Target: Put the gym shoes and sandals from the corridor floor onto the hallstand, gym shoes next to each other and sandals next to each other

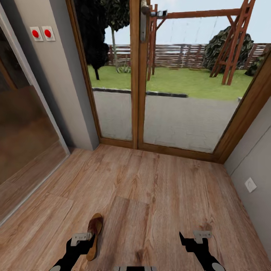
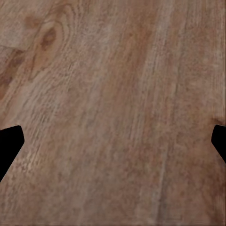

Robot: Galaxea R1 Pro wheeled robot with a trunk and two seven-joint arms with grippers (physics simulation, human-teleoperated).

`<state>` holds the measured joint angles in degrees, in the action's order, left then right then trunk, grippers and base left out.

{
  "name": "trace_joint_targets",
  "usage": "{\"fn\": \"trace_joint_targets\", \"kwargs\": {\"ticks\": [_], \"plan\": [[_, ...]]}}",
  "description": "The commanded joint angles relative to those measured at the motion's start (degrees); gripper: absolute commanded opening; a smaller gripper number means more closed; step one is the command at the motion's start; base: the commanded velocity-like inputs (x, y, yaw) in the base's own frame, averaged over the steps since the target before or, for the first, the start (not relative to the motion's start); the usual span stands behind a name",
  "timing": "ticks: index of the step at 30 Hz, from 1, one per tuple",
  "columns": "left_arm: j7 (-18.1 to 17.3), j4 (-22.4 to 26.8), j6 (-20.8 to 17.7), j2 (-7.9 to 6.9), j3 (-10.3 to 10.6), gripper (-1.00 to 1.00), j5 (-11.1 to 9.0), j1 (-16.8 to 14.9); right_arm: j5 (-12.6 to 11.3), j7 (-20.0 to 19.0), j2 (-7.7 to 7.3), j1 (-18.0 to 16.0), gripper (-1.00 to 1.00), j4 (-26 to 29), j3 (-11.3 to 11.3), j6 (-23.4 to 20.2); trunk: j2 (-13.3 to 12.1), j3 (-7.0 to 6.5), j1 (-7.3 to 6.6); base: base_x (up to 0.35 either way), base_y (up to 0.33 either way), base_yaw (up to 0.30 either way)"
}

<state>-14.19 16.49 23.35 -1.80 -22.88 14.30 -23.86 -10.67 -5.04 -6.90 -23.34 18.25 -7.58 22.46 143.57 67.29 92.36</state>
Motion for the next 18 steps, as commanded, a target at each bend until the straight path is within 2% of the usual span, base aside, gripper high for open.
{"fn": "trace_joint_targets", "kwargs": {"ticks": [1, 9, 18], "plan": [[-0.3, 0.0, 0.2, 0.03, -0.5, 1.00, 0.5, 0.0, -0.6, -0.2, -0.05, 0.0, 1.00, 0.0, -0.3, 0.2, 0.0, 0.37, 0.01, 0.000, 0.000, 0.000], [-0.2, -0.1, 0.2, 0.04, -0.5, 1.00, 0.5, 0.0, -0.7, -0.2, -0.05, 0.0, 1.00, 0.0, -0.3, 0.1, 0.1, 2.87, 0.22, 0.000, 0.000, -0.038], [-0.2, -0.2, 0.2, 0.04, -0.5, 1.00, 0.6, 0.0, -0.7, -0.2, -0.05, 0.0, 1.00, 0.0, -0.3, 0.1, 0.3, 5.69, 0.45, 0.000, 0.000, -0.103]]}}
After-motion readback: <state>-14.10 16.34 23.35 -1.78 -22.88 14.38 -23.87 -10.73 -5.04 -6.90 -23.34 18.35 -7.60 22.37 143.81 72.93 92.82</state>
